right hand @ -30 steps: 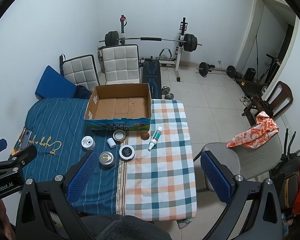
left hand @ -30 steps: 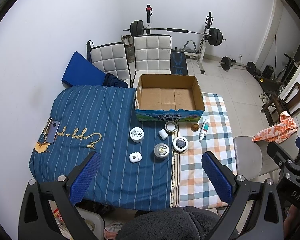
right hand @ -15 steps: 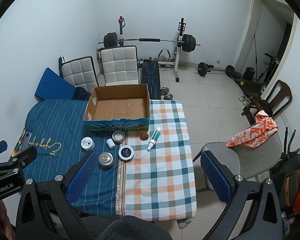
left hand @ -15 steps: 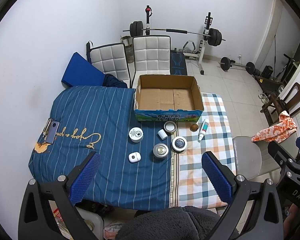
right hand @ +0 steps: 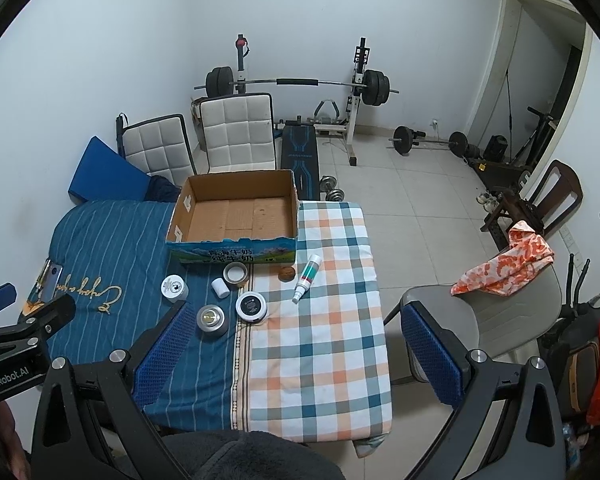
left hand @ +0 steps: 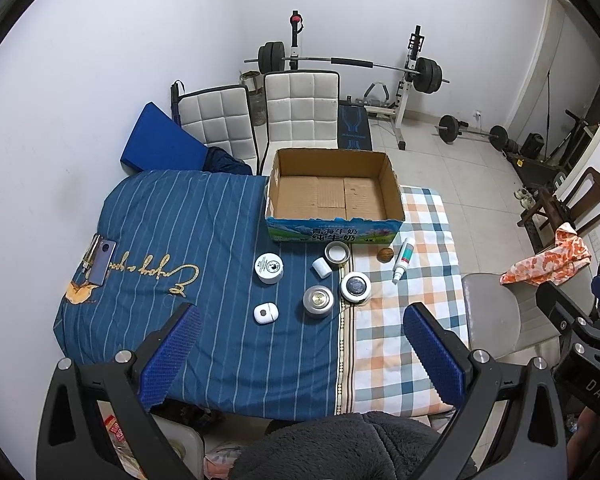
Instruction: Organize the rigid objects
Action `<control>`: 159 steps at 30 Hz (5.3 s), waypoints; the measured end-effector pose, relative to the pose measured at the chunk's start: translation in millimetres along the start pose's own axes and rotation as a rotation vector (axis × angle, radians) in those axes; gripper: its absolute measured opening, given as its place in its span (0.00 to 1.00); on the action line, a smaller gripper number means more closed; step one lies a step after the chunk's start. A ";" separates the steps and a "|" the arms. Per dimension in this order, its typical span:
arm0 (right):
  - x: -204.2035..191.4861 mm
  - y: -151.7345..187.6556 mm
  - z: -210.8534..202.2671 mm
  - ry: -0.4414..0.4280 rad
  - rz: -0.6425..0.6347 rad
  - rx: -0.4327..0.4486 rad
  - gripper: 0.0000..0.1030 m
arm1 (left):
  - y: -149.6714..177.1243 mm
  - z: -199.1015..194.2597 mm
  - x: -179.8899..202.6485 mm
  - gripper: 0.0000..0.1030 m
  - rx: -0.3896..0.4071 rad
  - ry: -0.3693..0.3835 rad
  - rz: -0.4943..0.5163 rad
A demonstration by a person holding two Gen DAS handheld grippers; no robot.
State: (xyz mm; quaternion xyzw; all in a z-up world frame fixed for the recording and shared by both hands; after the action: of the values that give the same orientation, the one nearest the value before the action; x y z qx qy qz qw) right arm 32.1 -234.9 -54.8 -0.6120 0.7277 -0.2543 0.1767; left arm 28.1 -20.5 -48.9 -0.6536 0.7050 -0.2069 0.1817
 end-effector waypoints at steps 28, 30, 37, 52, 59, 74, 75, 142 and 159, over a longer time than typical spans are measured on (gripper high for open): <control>-2.9 6.1 89.6 -0.021 0.037 -0.129 1.00 | -6.1 83.2 -13.7 1.00 -0.108 -0.001 -0.020; -3.8 7.3 122.2 -0.041 0.052 -0.172 1.00 | -5.8 110.2 -12.9 1.00 -0.144 -0.008 -0.016; -19.0 32.1 257.0 -0.078 0.064 -0.366 1.00 | 7.4 233.4 -17.5 1.00 -0.314 -0.017 -0.043; -97.7 117.6 496.0 -0.198 0.156 -0.742 0.96 | 73.4 424.9 -50.9 0.96 -0.608 -0.121 -0.172; -121.9 139.6 529.5 -0.180 0.138 -0.813 0.78 | 84.8 436.2 -58.8 0.96 -0.639 -0.136 -0.189; -72.2 199.1 509.5 -0.078 0.029 -0.911 0.78 | 91.0 439.7 -4.6 0.96 -0.692 0.019 -0.178; -72.3 202.8 509.8 -0.086 0.041 -0.910 0.78 | 91.9 444.6 1.6 0.96 -0.707 0.030 -0.170; -69.6 44.2 388.5 -0.215 0.039 -0.539 0.74 | -46.9 383.3 35.2 0.66 -0.384 0.166 -0.035; -93.2 -109.9 520.5 -0.229 -0.001 -0.489 0.74 | -199.5 517.8 34.3 0.66 -0.441 0.234 -0.084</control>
State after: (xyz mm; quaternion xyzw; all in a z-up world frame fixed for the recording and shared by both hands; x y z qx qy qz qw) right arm 433.6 -236.9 -416.1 -0.6615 0.7426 -0.0001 0.1046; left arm 466.9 -94.7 -382.1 -0.6776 0.7217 -0.1296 -0.0569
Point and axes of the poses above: each gripper's, at about its wrist camera, not at the fingertips, and z roughly the way its jaws point, x to its right, y to its underside, the point moved 7 cm from there along z, roughly the way its jaws point, and after that the axes turned 1 degree about y, right-handed, at the moved point
